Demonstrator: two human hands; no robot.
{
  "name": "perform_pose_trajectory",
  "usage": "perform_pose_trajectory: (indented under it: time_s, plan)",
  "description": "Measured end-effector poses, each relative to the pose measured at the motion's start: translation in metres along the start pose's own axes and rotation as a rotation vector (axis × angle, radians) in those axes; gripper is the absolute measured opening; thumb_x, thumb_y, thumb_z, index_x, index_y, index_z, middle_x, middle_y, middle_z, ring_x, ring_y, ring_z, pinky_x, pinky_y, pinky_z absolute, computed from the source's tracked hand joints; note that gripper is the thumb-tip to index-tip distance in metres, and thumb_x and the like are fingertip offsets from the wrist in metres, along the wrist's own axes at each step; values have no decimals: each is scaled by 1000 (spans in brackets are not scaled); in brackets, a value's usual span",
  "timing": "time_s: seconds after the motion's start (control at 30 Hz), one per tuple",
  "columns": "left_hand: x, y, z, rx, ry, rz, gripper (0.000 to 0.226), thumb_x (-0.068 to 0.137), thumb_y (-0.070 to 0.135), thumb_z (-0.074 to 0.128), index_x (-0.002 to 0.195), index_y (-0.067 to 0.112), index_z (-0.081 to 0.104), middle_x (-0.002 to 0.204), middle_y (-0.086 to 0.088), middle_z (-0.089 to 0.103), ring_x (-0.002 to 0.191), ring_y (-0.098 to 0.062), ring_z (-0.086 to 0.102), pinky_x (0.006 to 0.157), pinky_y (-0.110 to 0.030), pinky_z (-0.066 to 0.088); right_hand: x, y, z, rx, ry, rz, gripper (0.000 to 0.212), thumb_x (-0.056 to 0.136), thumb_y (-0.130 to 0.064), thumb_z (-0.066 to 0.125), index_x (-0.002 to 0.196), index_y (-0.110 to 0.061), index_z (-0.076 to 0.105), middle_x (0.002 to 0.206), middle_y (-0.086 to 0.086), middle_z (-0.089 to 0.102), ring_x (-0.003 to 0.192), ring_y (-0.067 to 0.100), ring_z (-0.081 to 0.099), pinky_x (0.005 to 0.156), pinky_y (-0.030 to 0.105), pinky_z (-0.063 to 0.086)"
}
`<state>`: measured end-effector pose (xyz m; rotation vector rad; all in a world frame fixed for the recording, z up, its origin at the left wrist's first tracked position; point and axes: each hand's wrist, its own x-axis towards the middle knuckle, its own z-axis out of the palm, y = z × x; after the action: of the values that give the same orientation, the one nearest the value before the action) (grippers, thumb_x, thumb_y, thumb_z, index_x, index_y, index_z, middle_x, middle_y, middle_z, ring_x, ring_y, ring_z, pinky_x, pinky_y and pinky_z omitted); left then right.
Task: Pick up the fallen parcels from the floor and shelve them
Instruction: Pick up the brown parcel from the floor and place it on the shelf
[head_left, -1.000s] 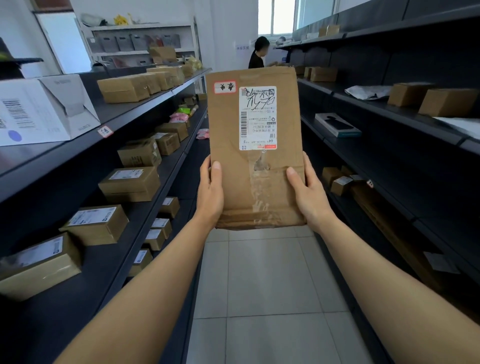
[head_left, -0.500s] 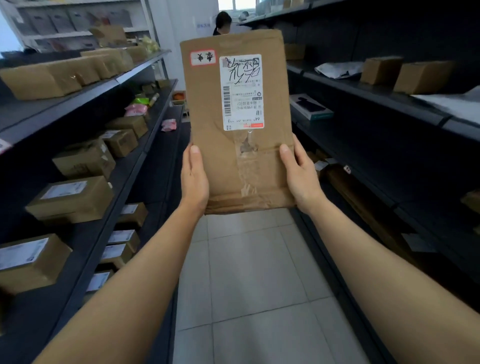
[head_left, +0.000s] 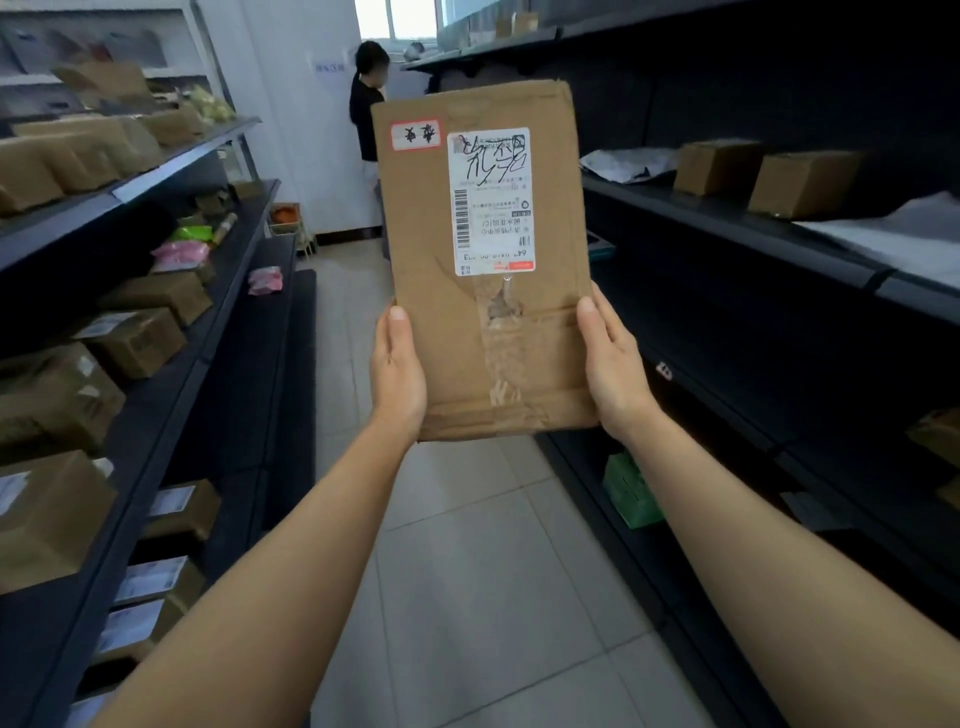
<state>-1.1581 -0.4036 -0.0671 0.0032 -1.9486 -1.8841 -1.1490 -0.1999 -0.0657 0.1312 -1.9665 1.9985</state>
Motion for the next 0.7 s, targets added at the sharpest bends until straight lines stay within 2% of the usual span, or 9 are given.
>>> perform_pose_trajectory:
  time_s: [0.07,0.13,0.2,0.3,0.4,0.47,0.53,0.6,0.7]
  plan:
    - [20,-5,0,-2,-32,-1,47,106,37,26,145,14,39,114,19,45,87,22,43,63,13,30,9,2,9,-1,37,-6,56,95,-51,46,147,-31,42,146,-18,47,123,-14,45,93,6,34]
    - [44,-10,-5,-29,-67,-1,47,106,38,26,144,15,41,115,19,50,96,17,50,81,5,35,18,5,23,3,75,-10,54,96,-49,46,147,-31,42,146,-17,48,128,-5,45,97,11,33]
    - [69,-15,-11,-56,-97,-4,47,105,40,27,142,18,43,124,11,51,114,-2,51,91,-6,37,26,8,39,5,121,-13,53,97,-47,46,147,-30,41,141,-19,48,121,-10,46,92,8,34]
    - [98,-23,-17,-73,-151,-4,48,105,41,27,144,18,41,131,10,49,119,-5,45,84,-3,34,36,16,59,4,181,-7,53,99,-45,46,149,-28,39,140,-20,47,121,-9,46,87,2,35]
    - [116,-34,-13,-91,-229,0,44,106,37,26,141,17,43,132,6,52,118,-6,50,93,-8,37,40,26,67,4,238,14,51,100,-42,46,149,-27,39,136,-22,49,112,-19,47,82,-3,38]
    - [123,-44,-4,-106,-267,3,42,106,33,27,140,15,45,127,8,54,110,2,52,86,0,37,43,33,65,-17,287,27,50,101,-40,46,149,-27,39,134,-22,49,105,-26,47,78,-5,38]
    - [129,-55,9,-119,-293,-22,41,106,32,28,140,16,45,123,11,53,108,3,50,75,7,35,47,40,60,-24,320,58,51,100,-42,46,149,-28,39,141,-18,48,110,-19,48,80,-2,38]
    - [136,-65,23,-122,-312,-47,41,106,32,29,141,16,45,122,12,52,106,5,49,71,9,34,54,46,53,-33,344,81,51,99,-45,46,148,-31,39,140,-19,49,114,-12,49,82,3,36]
    - [149,-78,47,-111,-332,-74,43,106,31,33,144,13,41,114,21,47,91,23,44,67,11,31,72,55,42,-58,366,99,51,98,-47,47,147,-33,40,133,-22,52,111,-12,50,84,7,37]
